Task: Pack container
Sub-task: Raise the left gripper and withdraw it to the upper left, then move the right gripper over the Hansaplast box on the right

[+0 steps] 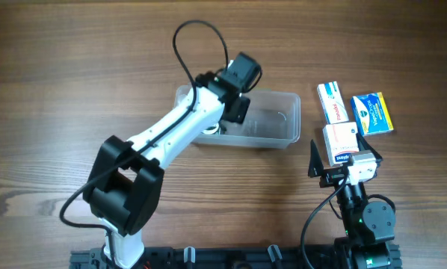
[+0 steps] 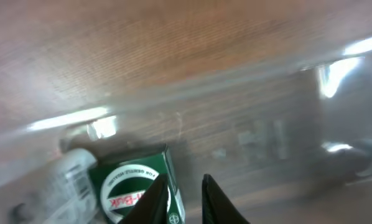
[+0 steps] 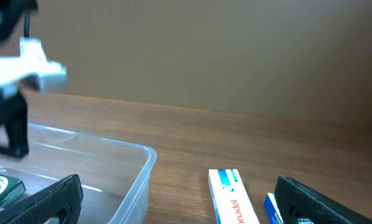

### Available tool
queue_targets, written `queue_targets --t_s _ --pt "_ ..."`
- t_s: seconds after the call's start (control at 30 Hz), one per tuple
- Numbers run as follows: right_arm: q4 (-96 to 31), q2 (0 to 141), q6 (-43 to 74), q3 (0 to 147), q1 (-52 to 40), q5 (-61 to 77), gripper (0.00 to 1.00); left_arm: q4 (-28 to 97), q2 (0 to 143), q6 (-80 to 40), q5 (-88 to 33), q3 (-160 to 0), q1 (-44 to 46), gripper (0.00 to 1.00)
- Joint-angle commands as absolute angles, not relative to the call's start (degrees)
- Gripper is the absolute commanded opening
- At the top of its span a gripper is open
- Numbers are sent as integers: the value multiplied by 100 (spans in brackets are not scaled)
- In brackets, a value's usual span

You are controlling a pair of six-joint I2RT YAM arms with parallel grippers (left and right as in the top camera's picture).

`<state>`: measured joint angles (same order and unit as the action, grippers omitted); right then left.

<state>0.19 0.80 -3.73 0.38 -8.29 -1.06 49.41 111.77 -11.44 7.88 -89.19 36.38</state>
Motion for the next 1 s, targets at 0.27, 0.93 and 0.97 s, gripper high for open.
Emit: queue_targets --t_s 0.27,0.93,0.97 --pt "40 80 -285 32 -801 5 100 5485 10182 -2388 685 -9876 1273 98" --pt "45 80 -283 32 -801 8 100 6241 10116 -2600 646 -9865 -628 100" --pt "43 80 -283 32 -801 8 100 6241 10116 -2600 646 -9865 -628 100"
